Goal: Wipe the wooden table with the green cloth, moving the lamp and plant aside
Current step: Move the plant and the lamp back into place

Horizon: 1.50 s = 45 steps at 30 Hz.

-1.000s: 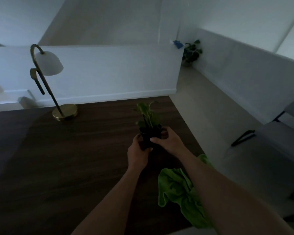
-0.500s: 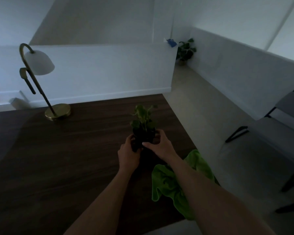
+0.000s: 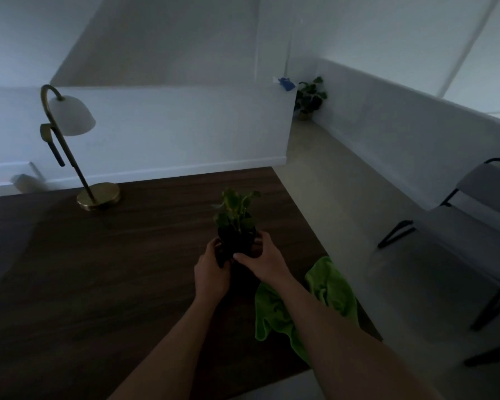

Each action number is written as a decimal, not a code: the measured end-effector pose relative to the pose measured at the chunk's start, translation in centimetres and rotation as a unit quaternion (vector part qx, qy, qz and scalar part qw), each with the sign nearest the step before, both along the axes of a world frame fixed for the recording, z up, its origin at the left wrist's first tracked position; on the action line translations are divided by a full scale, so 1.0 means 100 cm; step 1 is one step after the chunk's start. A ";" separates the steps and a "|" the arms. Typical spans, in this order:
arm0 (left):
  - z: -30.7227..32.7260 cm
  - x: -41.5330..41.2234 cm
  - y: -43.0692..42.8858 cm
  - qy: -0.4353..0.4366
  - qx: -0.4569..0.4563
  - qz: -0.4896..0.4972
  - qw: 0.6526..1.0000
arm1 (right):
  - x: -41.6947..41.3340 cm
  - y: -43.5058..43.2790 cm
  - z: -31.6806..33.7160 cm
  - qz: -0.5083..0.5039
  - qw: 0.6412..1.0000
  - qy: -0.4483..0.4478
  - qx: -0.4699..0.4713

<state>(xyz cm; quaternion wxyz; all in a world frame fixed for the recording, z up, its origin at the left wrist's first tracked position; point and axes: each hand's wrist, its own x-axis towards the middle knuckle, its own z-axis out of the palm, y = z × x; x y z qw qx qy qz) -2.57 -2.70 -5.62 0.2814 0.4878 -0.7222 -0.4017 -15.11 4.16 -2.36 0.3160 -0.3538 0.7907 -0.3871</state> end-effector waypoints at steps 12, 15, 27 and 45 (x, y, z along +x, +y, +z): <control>0.026 0.049 -0.027 -0.030 -0.072 0.084 0.993 | 0.072 0.013 0.004 0.071 0.970 0.218 -0.075; 0.042 0.077 -0.041 -0.045 -0.094 0.104 0.989 | 0.097 -0.015 0.020 0.125 0.967 0.210 -0.073; 0.072 0.178 -0.139 -0.067 -0.102 0.182 0.976 | 0.160 -0.162 0.063 0.189 0.957 0.178 -0.130; 0.015 0.213 -0.283 -0.118 -0.038 0.237 0.964 | 0.204 -0.390 0.033 0.198 0.971 0.093 -0.094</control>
